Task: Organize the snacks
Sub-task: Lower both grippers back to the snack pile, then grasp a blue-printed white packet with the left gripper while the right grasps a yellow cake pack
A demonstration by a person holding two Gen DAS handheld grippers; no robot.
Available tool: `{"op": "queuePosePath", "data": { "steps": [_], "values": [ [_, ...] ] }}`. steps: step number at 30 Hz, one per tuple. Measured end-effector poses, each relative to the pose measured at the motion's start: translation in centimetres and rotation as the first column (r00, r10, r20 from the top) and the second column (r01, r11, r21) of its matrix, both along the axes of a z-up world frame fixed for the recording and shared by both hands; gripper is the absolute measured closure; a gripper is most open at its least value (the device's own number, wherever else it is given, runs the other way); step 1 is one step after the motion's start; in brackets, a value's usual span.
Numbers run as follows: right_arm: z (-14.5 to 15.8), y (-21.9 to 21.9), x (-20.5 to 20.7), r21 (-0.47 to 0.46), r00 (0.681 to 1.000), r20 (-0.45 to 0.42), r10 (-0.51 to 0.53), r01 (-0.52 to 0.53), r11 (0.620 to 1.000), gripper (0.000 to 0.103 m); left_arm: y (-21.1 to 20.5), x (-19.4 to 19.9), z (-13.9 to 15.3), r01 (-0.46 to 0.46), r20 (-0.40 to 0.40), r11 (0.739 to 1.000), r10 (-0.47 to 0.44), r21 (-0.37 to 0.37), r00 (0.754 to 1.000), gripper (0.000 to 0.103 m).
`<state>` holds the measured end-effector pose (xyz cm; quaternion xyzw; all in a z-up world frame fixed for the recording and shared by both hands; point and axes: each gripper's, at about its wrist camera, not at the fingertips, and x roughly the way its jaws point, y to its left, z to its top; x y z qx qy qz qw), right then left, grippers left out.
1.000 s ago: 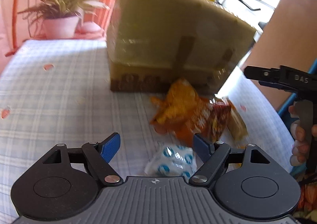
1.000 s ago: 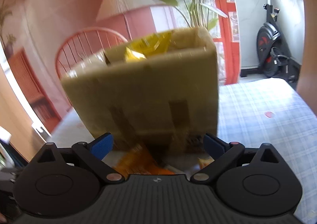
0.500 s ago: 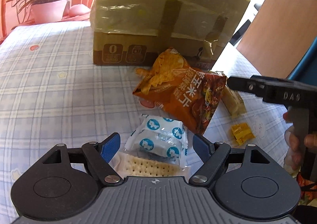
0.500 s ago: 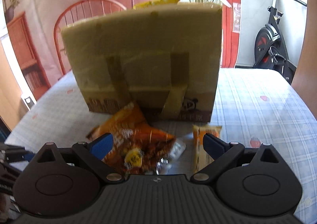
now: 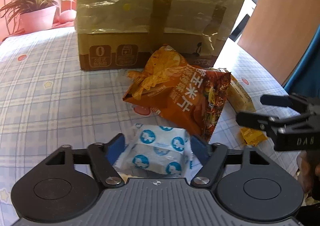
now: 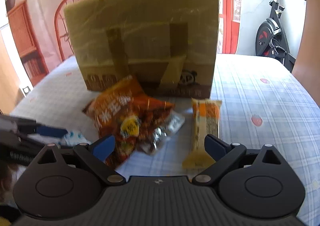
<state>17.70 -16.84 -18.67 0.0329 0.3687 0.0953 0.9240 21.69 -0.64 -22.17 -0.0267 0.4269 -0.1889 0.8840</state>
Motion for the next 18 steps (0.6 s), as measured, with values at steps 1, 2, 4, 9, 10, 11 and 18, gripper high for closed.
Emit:
{"op": "queuePosePath", "data": {
  "steps": [1, 2, 4, 9, 10, 11, 18],
  "values": [
    [-0.2, -0.1, -0.2, -0.004, 1.000, -0.002, 0.002, -0.002, 1.000, 0.006, 0.3, 0.0, 0.0, -0.002, 0.001, 1.000, 0.002, -0.008, 1.000, 0.036],
    [-0.4, -0.2, -0.4, -0.006, 1.000, -0.006, 0.002, -0.002, 1.000, 0.007, 0.6, -0.1, 0.0, -0.005, 0.003, 1.000, 0.005, -0.022, 1.000, 0.038],
    [-0.6, -0.3, -0.6, -0.008, 1.000, -0.017, -0.005, 0.005, 1.000, 0.007, 1.0, -0.1, 0.0, -0.010, 0.009, 0.999, 0.011, -0.044, 1.000, 0.041],
    [-0.8, -0.8, -1.3, -0.036, 0.999, -0.024, -0.030, 0.029, 0.999, 0.007, 1.7, -0.4, 0.0, -0.045, 0.019, 0.997, 0.046, -0.058, 0.999, 0.047],
    [-0.8, -0.9, -1.5, -0.042, 0.999, -0.027, -0.032, 0.031, 0.999, 0.007, 1.9, -0.4, 0.0, -0.051, 0.020, 0.997, 0.053, -0.066, 0.998, 0.048],
    [-0.9, -1.0, -1.7, -0.048, 0.999, -0.030, -0.034, 0.033, 0.998, 0.007, 2.1, -0.5, 0.1, -0.058, 0.023, 0.996, 0.060, -0.072, 0.998, 0.049],
    [-1.8, -2.1, -2.9, -0.069, 0.994, -0.091, -0.066, 0.060, 0.996, 0.007, 2.7, -0.6, 0.6, -0.075, 0.048, 0.992, 0.080, -0.099, 0.996, 0.056]
  ]
}}
